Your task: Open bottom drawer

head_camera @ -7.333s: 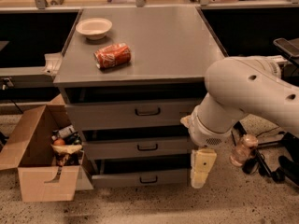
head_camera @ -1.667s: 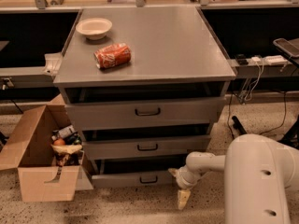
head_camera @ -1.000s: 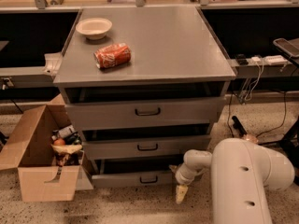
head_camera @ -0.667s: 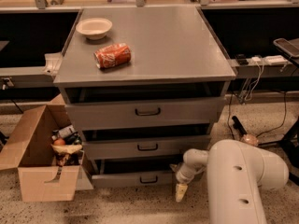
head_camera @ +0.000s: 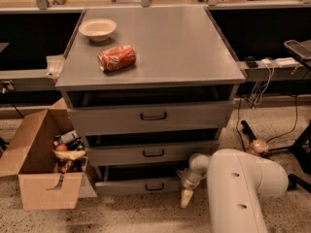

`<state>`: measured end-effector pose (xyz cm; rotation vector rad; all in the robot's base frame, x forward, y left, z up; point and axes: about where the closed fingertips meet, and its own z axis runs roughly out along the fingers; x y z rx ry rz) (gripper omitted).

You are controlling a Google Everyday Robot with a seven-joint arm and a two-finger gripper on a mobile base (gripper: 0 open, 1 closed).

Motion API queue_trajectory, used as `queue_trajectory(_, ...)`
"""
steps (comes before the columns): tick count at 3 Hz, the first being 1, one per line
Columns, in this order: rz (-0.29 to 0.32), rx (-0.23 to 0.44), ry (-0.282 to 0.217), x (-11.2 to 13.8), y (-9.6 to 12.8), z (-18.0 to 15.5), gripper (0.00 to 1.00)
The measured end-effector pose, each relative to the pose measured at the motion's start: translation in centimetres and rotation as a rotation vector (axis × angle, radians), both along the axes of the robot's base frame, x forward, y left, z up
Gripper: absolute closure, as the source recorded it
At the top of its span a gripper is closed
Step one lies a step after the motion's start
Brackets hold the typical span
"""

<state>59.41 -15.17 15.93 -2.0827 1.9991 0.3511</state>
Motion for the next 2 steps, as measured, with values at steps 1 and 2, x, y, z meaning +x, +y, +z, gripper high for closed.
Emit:
queue_trajectory(1,0.0,0.001,0.004,0.17,0.19,-0.28,0.19)
queue_trajectory(2,0.0,0.001,0.004,0.16,0.19,0.0,0.37)
